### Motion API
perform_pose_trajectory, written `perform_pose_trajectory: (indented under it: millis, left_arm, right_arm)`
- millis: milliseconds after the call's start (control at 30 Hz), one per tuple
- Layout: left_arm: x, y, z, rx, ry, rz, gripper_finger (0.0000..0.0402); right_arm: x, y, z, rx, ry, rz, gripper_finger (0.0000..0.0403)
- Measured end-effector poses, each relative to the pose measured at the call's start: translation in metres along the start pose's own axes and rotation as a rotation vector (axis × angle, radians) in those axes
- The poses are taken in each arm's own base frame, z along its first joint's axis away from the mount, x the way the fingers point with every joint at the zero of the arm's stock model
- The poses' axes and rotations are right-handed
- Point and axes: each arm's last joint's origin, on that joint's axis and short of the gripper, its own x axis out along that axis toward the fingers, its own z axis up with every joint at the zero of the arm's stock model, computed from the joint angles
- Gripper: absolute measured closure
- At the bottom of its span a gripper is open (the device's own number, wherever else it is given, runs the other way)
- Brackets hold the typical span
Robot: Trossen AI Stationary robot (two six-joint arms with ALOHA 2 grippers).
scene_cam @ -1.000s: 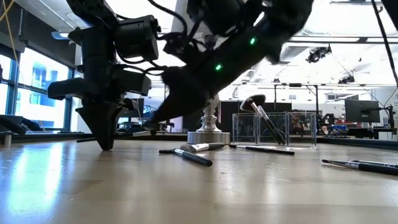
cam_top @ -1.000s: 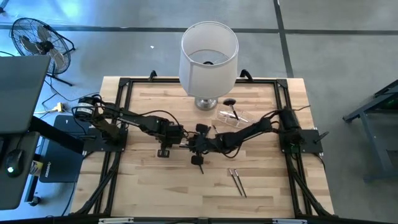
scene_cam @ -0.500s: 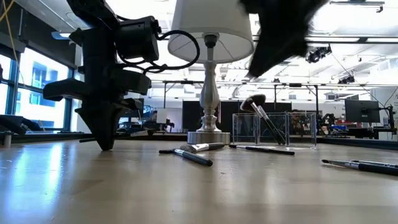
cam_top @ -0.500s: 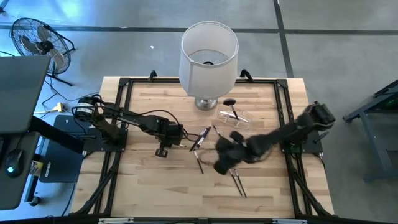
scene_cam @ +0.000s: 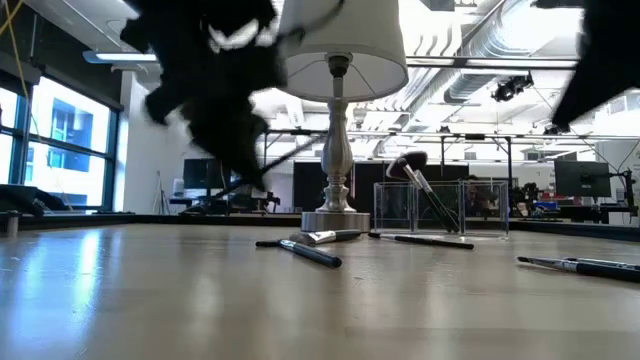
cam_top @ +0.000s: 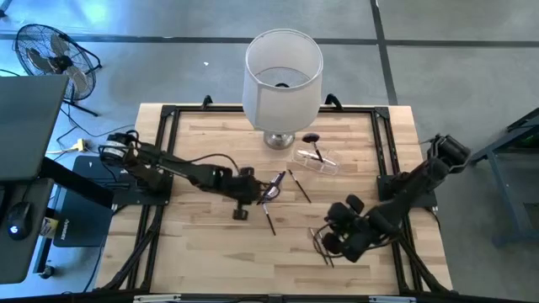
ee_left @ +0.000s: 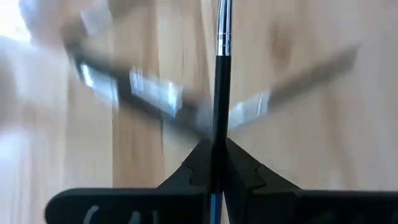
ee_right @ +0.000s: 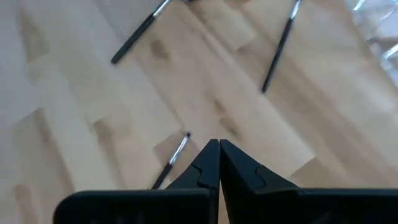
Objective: Put items in baskets/containers
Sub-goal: Put the black eyeshadow brush into the transparent organizer
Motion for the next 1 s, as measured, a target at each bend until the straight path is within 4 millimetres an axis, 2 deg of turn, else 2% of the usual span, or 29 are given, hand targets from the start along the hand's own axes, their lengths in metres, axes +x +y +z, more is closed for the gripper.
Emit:
perform_pose_trajectory:
  millis: [133,267,433,567,633,733,900,1000]
  left_arm:
    - [-0.005,-0.017,0.020,-0.065,-0.215,0.071,0.0392]
    - [-0.011,-0.025,0.029,-0.219,-0.433,0.178,0.0392]
    - [-0.022,-0.037,0.034,-0.383,-0.763,0.296,0.0392]
    - [-0.009,-0.040,0.025,-0.426,-0.865,0.387,0.0392]
    - [-0.006,-0.041,0.030,-0.466,-0.959,0.368,0.0392]
    - [0.012,-0.042,0.025,-0.477,-1.013,0.373,0.0392]
    - [0.036,-0.027,0.034,-0.446,-1.156,0.356,0.0392]
    - [0.055,-0.016,0.043,-0.405,-1.173,0.322,0.0392]
  right_arm:
    - [-0.001,-0.018,-0.027,0.030,-0.038,0.160,0.0400]
    - [0.000,-0.043,-0.049,0.074,-0.099,0.307,0.0401]
    - [0.000,-0.065,-0.060,0.098,-0.135,0.492,0.0402]
    - [-0.003,-0.073,-0.057,0.068,-0.178,0.559,0.0402]
    - [-0.005,-0.075,-0.055,0.042,-0.199,0.570,0.0402]
    - [-0.008,-0.077,-0.051,0.018,-0.222,0.580,0.0402]
    - [-0.011,-0.077,-0.049,-0.003,-0.223,0.595,0.0402]
    - [-0.010,-0.077,-0.049,-0.005,-0.219,0.596,0.0402]
